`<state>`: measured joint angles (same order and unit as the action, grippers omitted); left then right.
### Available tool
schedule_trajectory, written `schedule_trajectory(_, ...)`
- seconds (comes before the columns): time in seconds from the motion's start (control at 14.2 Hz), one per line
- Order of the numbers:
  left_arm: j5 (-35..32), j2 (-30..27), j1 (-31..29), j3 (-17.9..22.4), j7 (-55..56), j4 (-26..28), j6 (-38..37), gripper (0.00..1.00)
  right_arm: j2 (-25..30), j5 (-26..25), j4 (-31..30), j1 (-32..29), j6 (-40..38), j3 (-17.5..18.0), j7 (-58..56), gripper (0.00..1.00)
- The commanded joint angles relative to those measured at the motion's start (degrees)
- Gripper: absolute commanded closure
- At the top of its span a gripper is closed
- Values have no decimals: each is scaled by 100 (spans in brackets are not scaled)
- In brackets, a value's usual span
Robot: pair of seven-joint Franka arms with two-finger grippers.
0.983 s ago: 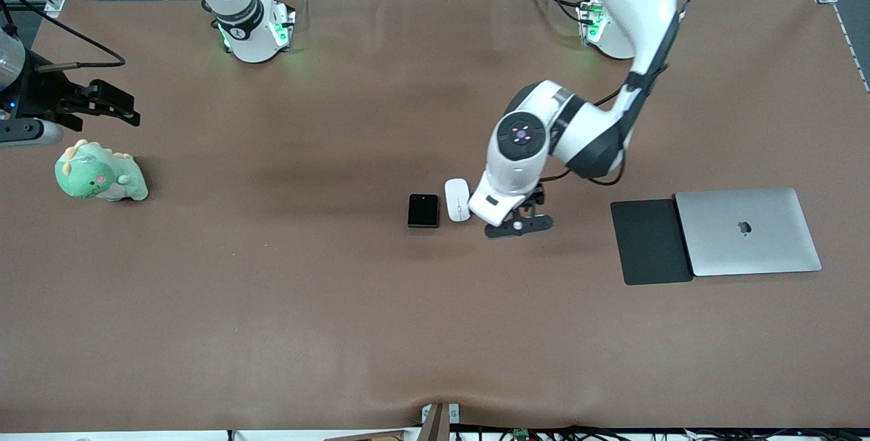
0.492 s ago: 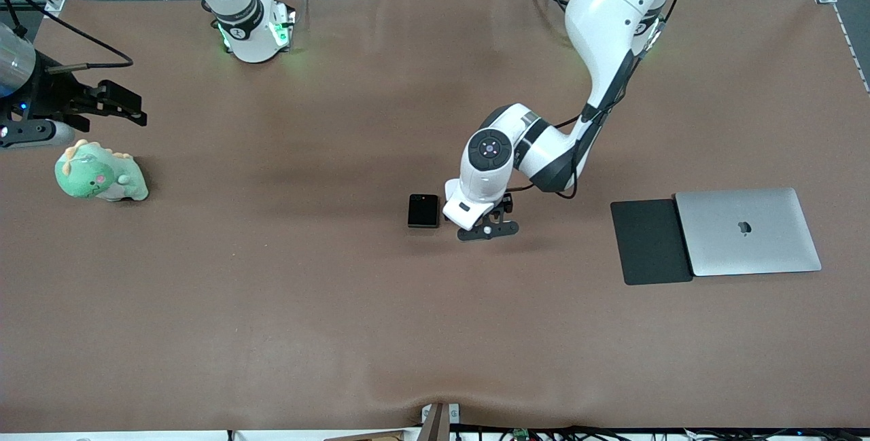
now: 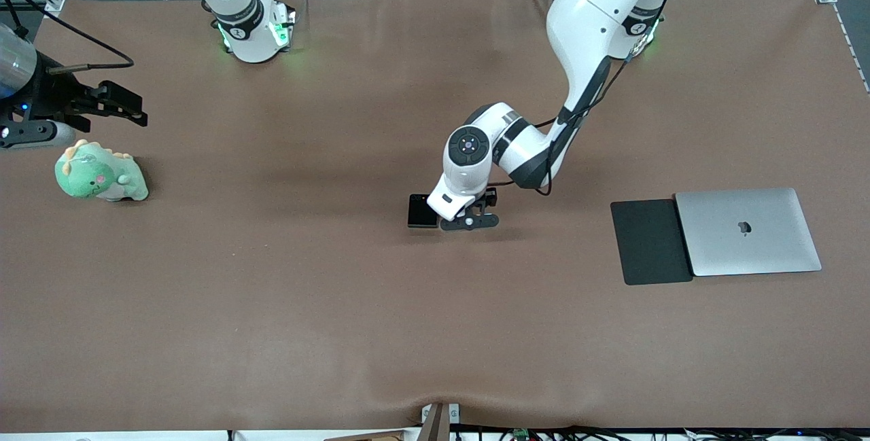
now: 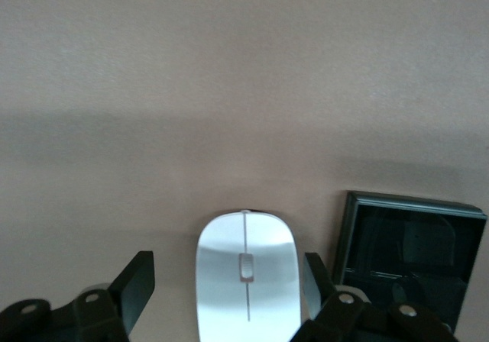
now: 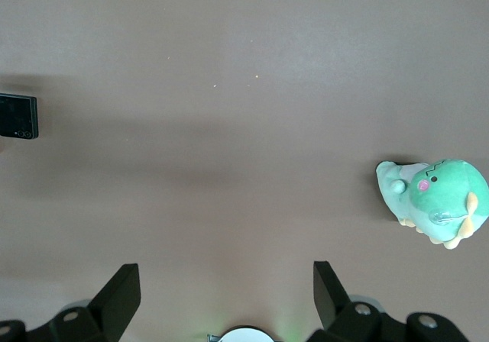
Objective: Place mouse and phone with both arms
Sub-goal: 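Close the left gripper on the white mouse and lift it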
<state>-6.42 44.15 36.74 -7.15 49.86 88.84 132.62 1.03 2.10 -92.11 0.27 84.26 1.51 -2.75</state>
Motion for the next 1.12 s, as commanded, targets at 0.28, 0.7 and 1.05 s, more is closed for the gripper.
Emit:
schedule_trajectory(0.28,35,147,158,38,111,-104,150,19,20,-70,-35,113,46,-11,19,0)
schedule_trajectory(0.7,35,147,237,38,111,63,141,23,20,-70,-35,122,46,-11,28,0)
schedule_trajectory(1.05,27,138,264,38,233,90,97,44,20,-70,-26,139,46,-11,28,0)
